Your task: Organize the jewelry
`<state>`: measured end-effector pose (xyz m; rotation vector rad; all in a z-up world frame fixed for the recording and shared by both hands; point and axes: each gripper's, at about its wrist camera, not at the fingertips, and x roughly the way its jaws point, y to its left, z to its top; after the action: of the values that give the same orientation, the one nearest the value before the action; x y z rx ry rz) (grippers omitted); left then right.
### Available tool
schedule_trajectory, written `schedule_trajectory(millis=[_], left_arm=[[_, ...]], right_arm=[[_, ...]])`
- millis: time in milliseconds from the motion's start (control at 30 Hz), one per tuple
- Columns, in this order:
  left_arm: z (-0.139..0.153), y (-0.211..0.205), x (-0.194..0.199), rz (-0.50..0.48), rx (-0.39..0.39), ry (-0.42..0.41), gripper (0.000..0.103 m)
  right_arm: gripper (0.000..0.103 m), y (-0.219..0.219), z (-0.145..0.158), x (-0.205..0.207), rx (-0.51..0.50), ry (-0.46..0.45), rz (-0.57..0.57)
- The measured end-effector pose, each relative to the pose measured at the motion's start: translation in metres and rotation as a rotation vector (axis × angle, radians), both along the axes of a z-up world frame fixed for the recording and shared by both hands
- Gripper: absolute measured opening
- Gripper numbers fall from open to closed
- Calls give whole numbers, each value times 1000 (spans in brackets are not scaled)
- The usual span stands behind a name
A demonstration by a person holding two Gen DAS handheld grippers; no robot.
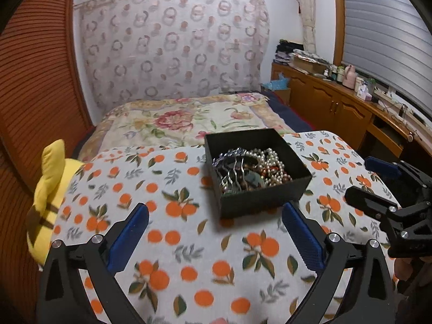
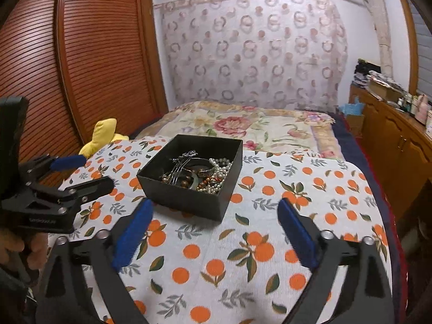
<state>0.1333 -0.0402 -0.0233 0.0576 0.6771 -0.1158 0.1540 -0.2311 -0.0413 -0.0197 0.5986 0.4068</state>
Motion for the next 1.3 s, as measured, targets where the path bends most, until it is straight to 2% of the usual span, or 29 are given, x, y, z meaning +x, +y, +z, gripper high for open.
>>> schedule_trajectory(millis=[300,500,733,1000,1300], left_arm=[[11,8,-43,42,-3,-39,95],[24,12,-69,71,-8,-83,95],[38,14,-95,81,-13,-125,95],[47,14,-107,78,-8,-161,95],[47,16,-110,89,-13,-165,95]], right_arm=[[100,-2,10,-39,-2,-45,-76],[100,-11,27,-67,9,-108,-133],[100,-19,48,-91,34,-160,-147],[100,-20,51,-97,44,-168,-148],[100,-20,51,-97,43,-169,-148]])
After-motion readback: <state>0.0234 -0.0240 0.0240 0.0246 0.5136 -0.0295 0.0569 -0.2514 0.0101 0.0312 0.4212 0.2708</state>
